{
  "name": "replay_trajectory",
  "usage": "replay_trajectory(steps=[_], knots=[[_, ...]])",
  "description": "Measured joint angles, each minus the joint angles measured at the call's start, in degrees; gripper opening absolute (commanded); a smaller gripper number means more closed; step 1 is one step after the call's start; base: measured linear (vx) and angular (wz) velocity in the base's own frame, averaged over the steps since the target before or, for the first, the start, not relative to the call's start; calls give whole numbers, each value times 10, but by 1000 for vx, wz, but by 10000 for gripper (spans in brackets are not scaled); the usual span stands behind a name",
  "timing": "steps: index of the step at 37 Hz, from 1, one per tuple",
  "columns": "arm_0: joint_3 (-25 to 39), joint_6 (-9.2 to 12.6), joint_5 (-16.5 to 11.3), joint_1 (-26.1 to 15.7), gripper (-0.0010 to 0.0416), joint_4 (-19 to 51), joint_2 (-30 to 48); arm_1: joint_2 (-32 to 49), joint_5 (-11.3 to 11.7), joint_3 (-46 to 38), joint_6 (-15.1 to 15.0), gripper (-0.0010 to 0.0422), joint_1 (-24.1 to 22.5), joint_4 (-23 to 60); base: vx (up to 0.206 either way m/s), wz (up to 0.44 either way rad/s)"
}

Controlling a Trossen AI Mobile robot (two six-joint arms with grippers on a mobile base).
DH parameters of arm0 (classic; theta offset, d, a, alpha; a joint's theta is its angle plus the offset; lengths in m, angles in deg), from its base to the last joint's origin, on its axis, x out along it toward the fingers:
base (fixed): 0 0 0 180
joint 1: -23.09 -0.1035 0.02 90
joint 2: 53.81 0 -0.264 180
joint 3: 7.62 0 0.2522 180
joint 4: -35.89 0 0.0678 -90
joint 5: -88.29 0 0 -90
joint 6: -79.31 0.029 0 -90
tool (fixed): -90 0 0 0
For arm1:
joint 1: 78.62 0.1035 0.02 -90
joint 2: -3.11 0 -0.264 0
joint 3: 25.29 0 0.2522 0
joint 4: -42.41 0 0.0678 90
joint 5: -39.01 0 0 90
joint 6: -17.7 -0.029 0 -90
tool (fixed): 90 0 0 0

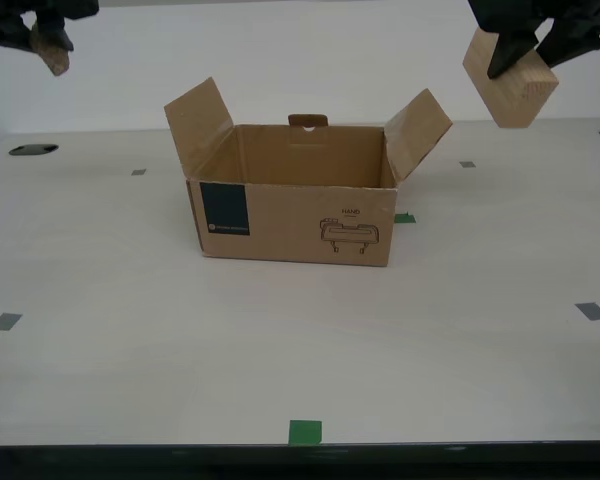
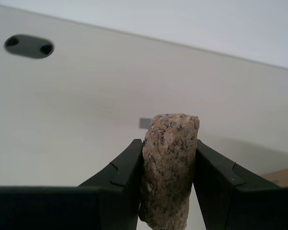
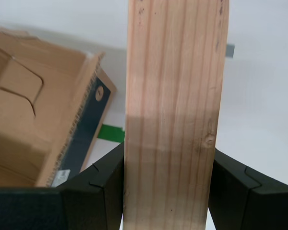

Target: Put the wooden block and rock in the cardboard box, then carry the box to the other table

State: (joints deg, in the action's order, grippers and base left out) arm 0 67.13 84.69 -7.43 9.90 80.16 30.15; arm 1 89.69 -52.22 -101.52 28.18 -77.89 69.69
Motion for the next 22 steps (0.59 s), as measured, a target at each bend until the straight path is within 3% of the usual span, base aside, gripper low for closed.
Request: replay_trajectory(steps=[7,17,22], knots=[[32,0,0,0,-1,19,-13,-34,-49,0,-1,-1,-3,-1,0,0],[84,0,0,0,-1,36,-15,-52,-55,0,-24,-1,-26,-7,0,0],[106,0,0,0,-1,46,-15,-52,-78,0,-32,-1,-48,-19,0,0]])
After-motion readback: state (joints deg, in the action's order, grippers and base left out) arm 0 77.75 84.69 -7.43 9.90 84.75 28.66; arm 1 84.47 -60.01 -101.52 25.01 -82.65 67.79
